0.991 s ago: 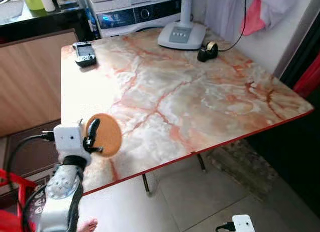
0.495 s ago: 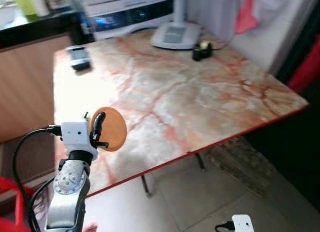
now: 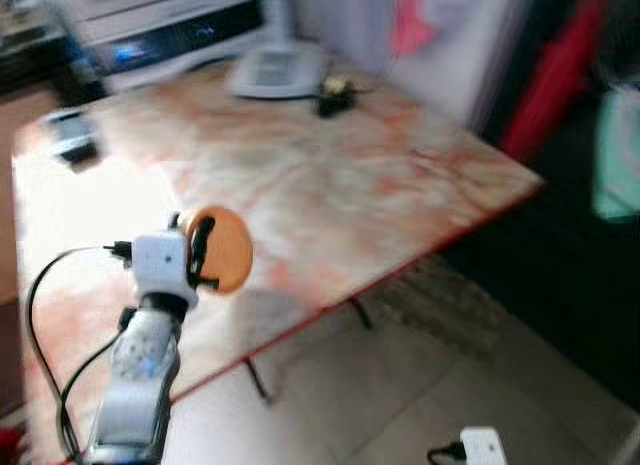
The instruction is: Restocking fridge
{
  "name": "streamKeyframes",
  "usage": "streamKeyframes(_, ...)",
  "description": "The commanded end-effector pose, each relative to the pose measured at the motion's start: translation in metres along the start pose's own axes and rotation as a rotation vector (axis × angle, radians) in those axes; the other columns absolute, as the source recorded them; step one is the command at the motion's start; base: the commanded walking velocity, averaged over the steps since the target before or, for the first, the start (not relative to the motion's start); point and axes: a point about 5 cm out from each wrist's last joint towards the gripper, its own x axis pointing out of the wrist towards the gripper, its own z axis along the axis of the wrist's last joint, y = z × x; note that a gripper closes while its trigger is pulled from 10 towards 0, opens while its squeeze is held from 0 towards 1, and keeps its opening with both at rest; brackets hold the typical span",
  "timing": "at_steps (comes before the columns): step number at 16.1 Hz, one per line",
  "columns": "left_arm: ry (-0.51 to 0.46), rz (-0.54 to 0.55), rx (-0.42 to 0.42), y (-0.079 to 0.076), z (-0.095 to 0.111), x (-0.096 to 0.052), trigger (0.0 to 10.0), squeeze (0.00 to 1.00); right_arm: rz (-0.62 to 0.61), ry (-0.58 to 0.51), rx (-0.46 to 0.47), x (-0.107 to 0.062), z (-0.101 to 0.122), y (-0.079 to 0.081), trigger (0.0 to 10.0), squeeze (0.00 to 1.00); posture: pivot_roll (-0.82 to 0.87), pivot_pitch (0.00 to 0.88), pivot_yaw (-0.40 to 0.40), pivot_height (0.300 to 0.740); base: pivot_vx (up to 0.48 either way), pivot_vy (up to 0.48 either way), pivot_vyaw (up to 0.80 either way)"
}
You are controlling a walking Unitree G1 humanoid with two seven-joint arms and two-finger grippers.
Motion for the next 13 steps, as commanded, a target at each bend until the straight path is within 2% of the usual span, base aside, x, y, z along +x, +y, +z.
streamKeyframes(1,-0.012,-0.001,0.016,0.0022,0.001,-0.001,10.0,0.0,0.001,0.019,0.005,-0.0013,-0.0069,0.0009,10.0,0.0,-0.05,0.09,0.046,0.74,0.0,0.0,-0.79)
streamKeyframes(5,-0.022,-0.004,0.025,0.0036,0.0016,0.0002,10.0,0.0,0.005,0.02,0.003,-0.0013,-0.0069,0.0015,10.0,0.0,-0.05,0.074,0.051,0.74,0.0,0.0,-0.79)
streamKeyframes(13,-0.045,-0.005,-0.011,-0.0014,0.004,0.0045,10.0,0.0,0.012,0.021,-0.008,-0.0011,-0.0065,0.002,10.0,0.0,-0.06,0.07,0.05,0.74,0.0,0.0,-0.79)
